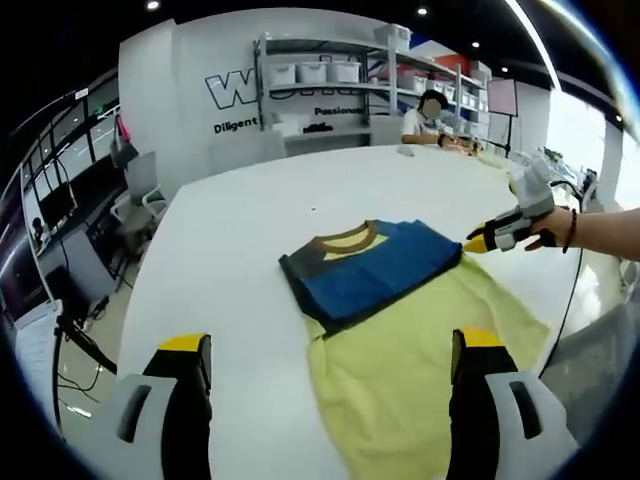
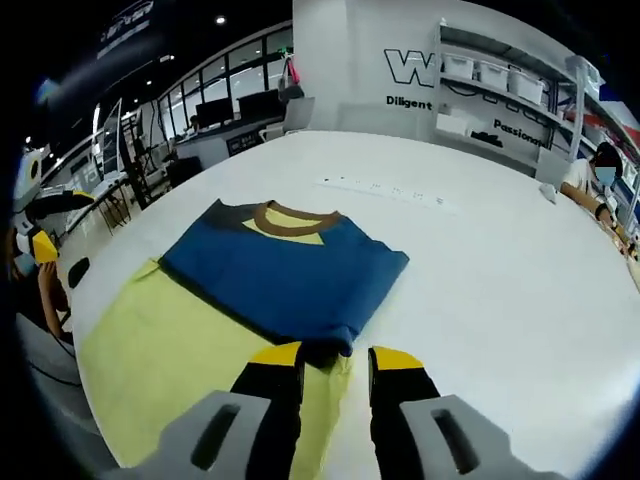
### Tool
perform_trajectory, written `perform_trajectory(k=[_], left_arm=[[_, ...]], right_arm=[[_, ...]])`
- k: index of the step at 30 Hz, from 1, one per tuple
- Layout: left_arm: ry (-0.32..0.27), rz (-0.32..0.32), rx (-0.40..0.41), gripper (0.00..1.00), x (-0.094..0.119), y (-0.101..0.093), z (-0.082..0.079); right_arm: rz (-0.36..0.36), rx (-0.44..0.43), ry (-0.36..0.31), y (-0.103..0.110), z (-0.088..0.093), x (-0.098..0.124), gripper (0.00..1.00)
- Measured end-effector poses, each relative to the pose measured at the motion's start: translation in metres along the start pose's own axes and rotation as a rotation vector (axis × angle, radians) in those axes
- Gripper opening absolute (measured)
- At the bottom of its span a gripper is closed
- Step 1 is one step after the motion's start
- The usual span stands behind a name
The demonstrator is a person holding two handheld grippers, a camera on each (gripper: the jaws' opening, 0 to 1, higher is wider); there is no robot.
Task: Fold the garment on the visible template until the final outline fits inside the template.
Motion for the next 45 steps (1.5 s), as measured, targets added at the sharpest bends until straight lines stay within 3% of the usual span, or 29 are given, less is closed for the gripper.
perform_trajectory(k=[8, 12, 22, 28, 45], left_arm=[[-0.001, 0.007, -0.006, 0.99, 0.001, -0.001, 0.000], [0.011, 0.015, -0.015, 0.99, 0.002, -0.002, 0.002], [0.016, 0.001, -0.009, 0.99, 0.006, 0.002, 0.006], [0.012, 0.002, -0.011, 0.99, 0.007, 0.001, 0.005], [0.014, -0.015, -0.009, 0.99, 0.011, 0.004, 0.009]], right_arm=[[-0.002, 0.000, 0.016, -0.005, 0.005, -0.006, 0.10], [0.002, 0.020, 0.027, -0.007, 0.004, -0.013, 0.00], [0.044, -0.027, 0.004, -0.010, 0.010, -0.006, 0.00], [0.088, 0.015, 0.026, -0.004, 0.023, -0.008, 0.00], [0.130, -0.002, 0.062, -0.020, 0.030, -0.015, 0.00]])
Point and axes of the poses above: the point that each gripper's makers call its tool centre point, and the gripper's own axes: x roughly backward along the fingers, y roughly to its left, z roughly out of its underside, the point moved 2 cm from there along x, roughly backward along the fingers, and after that the axes turned 1 degree about y, right-handed, at the moved point
